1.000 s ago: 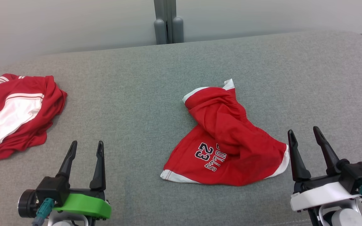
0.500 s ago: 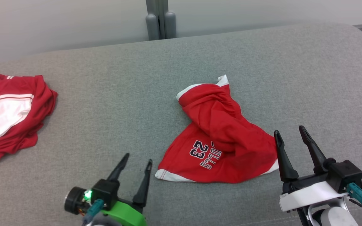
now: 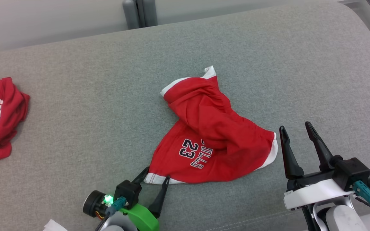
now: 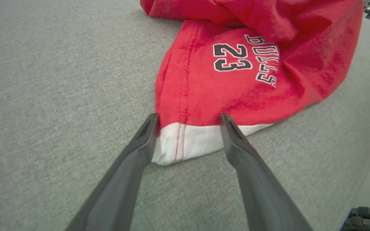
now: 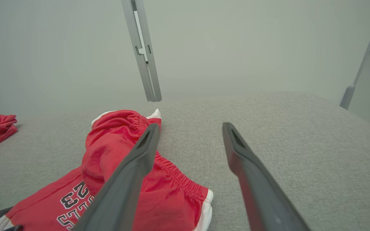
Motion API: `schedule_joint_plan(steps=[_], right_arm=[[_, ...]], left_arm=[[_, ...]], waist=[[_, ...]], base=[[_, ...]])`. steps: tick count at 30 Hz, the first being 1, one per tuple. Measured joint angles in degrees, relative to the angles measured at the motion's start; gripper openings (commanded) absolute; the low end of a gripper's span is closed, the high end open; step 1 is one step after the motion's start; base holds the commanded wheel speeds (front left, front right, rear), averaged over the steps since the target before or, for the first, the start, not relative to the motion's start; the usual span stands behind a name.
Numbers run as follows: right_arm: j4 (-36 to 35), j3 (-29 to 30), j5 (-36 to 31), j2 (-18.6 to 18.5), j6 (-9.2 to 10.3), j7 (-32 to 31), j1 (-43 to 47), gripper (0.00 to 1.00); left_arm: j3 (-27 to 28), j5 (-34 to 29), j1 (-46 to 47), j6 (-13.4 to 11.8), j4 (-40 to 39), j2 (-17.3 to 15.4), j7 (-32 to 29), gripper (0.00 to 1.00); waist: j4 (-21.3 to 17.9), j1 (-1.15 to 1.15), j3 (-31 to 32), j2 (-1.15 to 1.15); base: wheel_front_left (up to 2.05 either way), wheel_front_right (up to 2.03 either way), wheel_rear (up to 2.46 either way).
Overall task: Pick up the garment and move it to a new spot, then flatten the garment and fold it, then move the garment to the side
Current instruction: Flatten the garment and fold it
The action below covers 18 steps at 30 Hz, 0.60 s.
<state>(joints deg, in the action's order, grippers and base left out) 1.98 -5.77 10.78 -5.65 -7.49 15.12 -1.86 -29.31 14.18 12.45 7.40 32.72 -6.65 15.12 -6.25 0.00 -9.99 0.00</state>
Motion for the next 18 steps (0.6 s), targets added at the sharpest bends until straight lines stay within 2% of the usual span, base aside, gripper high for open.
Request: schedule_joint_plan(steps=[1, 8, 18], right_arm=[[-0.01, 0.05, 0.0, 0.03, 0.0, 0.0, -0.04, 1.0], [0.0, 1.15, -0.31, 0.16, 0.0, 0.0, -0.21, 1.0], [1.93, 2.23, -0.4, 0.13, 0.0, 0.0, 0.15, 1.0]], left_arm=[[-0.15, 0.25, 0.31, 0.0, 0.58, 0.0, 0.0, 0.0], [1.31, 2.49, 2.87, 0.0, 2.69, 0.24, 0.01, 0.0], [9.7, 2.33, -0.79, 0.0, -3.99, -1.59, 0.01, 0.0]], waist=[[-0.2, 0.0, -0.2, 0.0], [-0.17, 0.0, -1.26, 0.0], [3.58, 0.0, 0.11, 0.0]], base=[[0.0, 0.0, 0.0], [0.0, 0.0, 0.0], [0.0, 0.0, 0.0]])
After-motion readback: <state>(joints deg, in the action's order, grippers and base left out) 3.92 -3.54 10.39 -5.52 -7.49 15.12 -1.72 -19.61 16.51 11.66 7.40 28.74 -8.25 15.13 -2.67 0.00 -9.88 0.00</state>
